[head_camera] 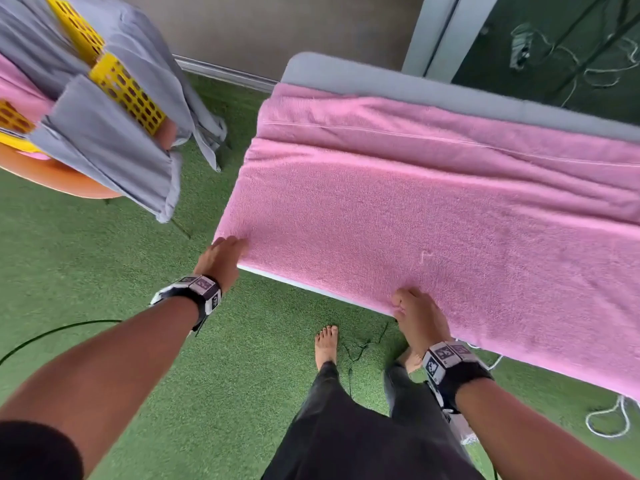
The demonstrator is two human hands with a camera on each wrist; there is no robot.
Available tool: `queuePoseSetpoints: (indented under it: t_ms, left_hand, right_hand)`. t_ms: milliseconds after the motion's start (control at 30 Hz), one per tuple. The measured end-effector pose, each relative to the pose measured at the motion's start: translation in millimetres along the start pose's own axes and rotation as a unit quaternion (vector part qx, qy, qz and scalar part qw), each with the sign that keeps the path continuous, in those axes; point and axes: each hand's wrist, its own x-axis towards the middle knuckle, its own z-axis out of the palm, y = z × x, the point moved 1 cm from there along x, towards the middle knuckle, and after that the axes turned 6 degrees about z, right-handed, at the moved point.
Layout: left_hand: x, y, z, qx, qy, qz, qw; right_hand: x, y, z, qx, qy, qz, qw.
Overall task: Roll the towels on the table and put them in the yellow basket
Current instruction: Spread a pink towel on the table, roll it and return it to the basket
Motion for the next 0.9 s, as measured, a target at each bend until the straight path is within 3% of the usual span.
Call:
queuePoseSetpoints:
  t_ms: [133,333,600,767,900]
  left_hand:
    - [6.6,-5.1,-3.7,-0.013,-0.020,0.020,1.000]
    - [3.3,-10.5,2.4,-0.007,-0.035,0.001,0.999]
    - [0.2,-20.6,-0.7,-0.019,-0.046,-0.021,0.999]
    - [-23.4,-15.0,-16.9,-0.002,-0.058,-0.050,0.997]
    - [-58.8,-3.8,-4.8,0.038,-0.051,-0.102,0.993]
  right_hand:
    - [1.4,-8.1,-1.3,0.019,-0.051,0.066,0.996]
    - [-5.4,-19.3,-11.3,0.050,-0.094,0.061,0.992]
    - [-17.4,-17.8,-26.7,0.075,-0.110,0.013,0.991]
    - [-22.7,-7.7,-19.1,0.095,-0.093,-0.066,0.989]
    - [-28.8,7.9,-12.0,0.088,-0.188,-0.098,0.973]
